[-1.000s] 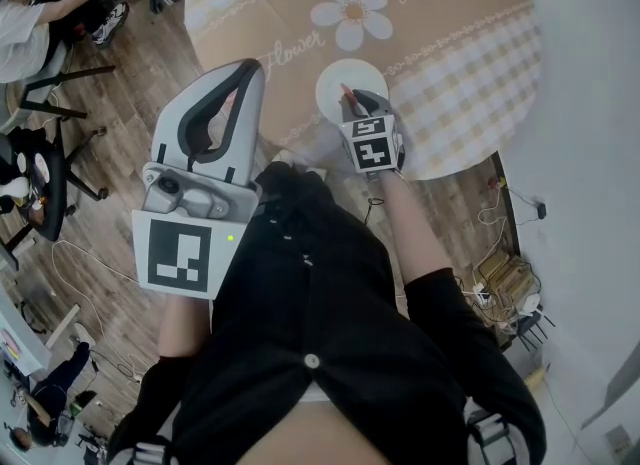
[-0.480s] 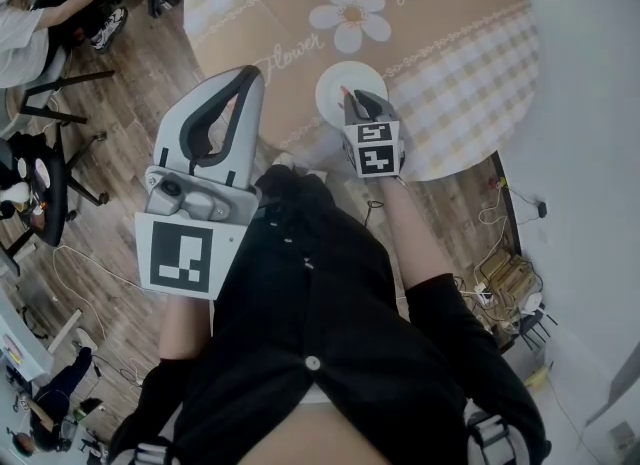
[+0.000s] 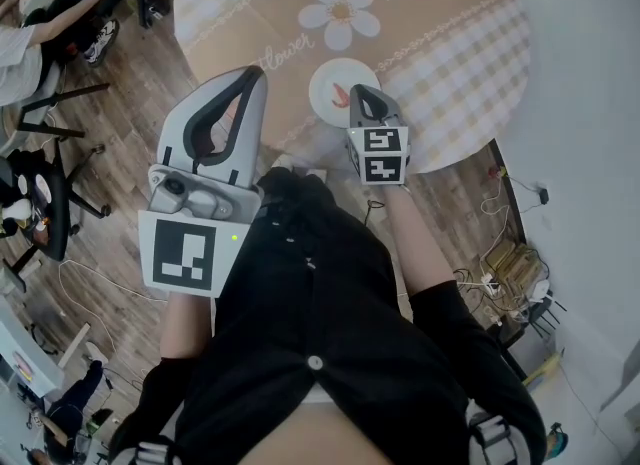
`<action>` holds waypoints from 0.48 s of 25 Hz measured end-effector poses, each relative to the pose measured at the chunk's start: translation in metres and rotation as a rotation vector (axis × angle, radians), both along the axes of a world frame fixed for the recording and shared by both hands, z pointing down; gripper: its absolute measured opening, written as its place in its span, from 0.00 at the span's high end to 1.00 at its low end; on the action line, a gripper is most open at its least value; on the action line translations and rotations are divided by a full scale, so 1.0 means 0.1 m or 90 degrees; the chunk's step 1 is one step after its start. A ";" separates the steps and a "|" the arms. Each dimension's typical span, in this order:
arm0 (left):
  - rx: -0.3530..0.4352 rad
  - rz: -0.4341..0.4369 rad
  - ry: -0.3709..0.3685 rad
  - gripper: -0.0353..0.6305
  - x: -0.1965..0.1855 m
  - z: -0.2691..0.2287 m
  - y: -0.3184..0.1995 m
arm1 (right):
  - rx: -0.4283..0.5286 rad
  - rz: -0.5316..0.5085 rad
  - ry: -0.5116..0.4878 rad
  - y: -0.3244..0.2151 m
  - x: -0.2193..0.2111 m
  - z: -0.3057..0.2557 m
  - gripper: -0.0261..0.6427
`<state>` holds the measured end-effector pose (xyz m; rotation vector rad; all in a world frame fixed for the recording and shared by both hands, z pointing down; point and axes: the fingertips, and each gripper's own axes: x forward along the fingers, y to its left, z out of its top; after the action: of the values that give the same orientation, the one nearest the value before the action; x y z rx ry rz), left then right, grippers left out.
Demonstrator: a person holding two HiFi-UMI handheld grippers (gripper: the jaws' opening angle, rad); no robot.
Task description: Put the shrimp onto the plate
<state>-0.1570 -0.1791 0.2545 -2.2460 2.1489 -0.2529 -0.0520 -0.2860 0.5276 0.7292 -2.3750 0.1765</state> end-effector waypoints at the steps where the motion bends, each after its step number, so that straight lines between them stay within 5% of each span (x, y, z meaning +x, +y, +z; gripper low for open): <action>1: 0.000 0.005 -0.001 0.94 0.01 0.00 -0.01 | 0.004 0.005 -0.006 0.00 0.01 -0.05 0.95; 12: 0.011 0.054 -0.003 0.94 0.18 -0.06 -0.07 | 0.059 0.010 -0.050 0.09 0.07 -0.53 0.96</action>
<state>-0.1385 -0.1865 0.2482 -2.3165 2.0397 -0.2362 -0.0447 -0.2767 0.4746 0.7977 -2.4657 0.1047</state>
